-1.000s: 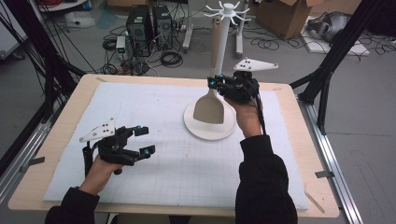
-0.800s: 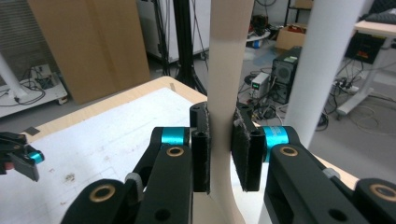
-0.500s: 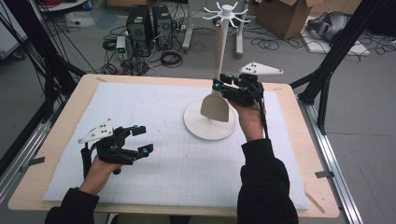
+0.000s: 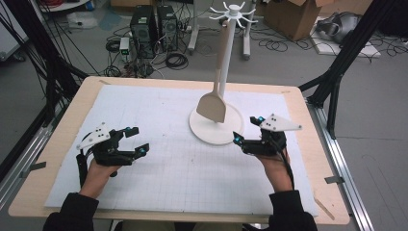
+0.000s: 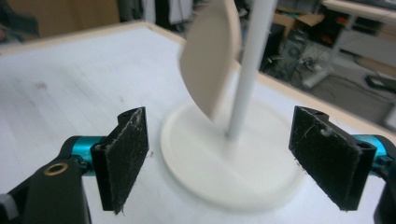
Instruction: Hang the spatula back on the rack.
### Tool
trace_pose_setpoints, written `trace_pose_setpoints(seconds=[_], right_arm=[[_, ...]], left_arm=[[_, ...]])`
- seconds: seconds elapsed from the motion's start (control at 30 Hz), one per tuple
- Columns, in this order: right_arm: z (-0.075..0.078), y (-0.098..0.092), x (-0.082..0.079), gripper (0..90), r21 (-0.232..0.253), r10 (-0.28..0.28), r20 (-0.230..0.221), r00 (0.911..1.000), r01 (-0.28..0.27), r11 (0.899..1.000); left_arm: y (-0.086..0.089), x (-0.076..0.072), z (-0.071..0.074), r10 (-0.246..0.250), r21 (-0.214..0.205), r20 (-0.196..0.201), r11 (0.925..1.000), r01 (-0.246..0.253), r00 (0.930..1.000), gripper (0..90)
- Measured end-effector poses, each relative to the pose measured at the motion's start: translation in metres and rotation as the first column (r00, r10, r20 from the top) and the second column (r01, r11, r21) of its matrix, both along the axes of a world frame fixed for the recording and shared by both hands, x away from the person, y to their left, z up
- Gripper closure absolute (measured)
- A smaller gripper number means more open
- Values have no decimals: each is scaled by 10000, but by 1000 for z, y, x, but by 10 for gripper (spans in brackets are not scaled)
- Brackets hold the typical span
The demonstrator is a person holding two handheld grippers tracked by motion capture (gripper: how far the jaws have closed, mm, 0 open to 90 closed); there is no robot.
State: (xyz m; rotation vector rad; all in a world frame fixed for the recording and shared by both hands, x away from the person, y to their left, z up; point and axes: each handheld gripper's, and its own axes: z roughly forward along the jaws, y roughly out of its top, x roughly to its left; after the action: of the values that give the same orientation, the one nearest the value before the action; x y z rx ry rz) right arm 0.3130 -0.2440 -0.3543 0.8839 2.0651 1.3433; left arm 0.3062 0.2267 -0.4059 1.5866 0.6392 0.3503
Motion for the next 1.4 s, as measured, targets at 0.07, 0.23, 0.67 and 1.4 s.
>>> trace_pose_setpoints(seconds=[0.07,0.23,0.67,1.4], right_arm=[[-13,-7,-7,181,49,-102,108,9999,101,9999],[-45,-22,-21,168,77,-407,-99,9991,408,9991],[-65,-33,-36,167,289,-848,-49,9964,850,9960],[-64,-41,-38,167,395,-1069,-53,9943,1071,9935]], left_arm=[[2,0,-5,113,50,-66,9999,-113,9999,188],[5,1,-13,349,238,-231,9991,-343,9991,189],[8,1,-18,560,188,-232,9983,-556,9982,189],[6,2,-19,471,160,-312,9988,-466,9984,189]])
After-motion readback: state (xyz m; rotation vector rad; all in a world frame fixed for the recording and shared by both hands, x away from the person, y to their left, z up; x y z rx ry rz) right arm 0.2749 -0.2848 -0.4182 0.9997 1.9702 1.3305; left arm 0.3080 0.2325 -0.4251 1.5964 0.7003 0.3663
